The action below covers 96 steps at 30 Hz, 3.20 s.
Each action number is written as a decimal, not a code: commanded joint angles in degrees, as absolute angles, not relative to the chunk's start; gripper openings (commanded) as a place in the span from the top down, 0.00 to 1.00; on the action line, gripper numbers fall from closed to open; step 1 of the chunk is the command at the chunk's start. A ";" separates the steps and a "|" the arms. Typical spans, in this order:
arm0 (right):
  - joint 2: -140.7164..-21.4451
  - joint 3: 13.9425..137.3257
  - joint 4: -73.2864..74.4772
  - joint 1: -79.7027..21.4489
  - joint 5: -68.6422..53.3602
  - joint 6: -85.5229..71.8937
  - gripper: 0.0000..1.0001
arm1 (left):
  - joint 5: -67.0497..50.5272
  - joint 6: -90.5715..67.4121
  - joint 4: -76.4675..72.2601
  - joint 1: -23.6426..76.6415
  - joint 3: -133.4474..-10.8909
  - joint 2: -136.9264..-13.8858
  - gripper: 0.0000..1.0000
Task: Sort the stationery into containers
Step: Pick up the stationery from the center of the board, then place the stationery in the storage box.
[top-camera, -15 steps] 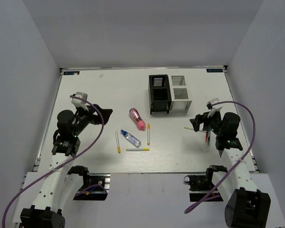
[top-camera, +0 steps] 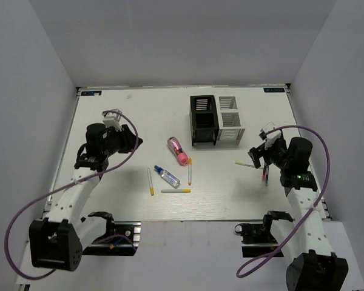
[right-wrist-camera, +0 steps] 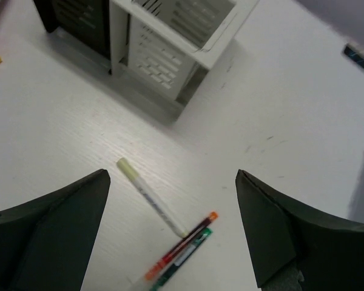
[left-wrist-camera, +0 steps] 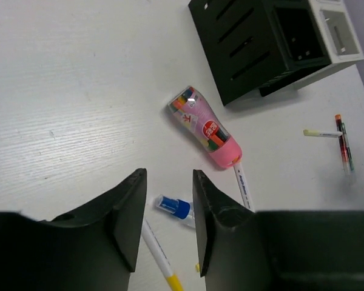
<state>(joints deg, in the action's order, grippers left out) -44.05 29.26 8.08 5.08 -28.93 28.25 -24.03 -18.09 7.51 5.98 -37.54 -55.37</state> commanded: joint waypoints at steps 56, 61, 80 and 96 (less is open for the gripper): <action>-34.80 15.03 -6.42 4.57 -6.59 37.79 0.10 | 16.36 -28.66 28.65 33.40 -83.22 -94.40 1.00; -35.33 15.82 -1.41 4.75 -16.24 42.19 0.10 | 12.13 -25.22 24.29 33.93 -88.06 -92.55 1.00; -34.63 17.06 -3.15 4.83 -26.19 28.84 1.00 | 24.34 -23.39 -9.94 39.81 -102.20 -113.71 1.00; -33.13 13.27 -5.62 4.92 -28.56 27.25 0.99 | 33.22 -14.33 -13.54 40.96 -111.36 -124.72 1.00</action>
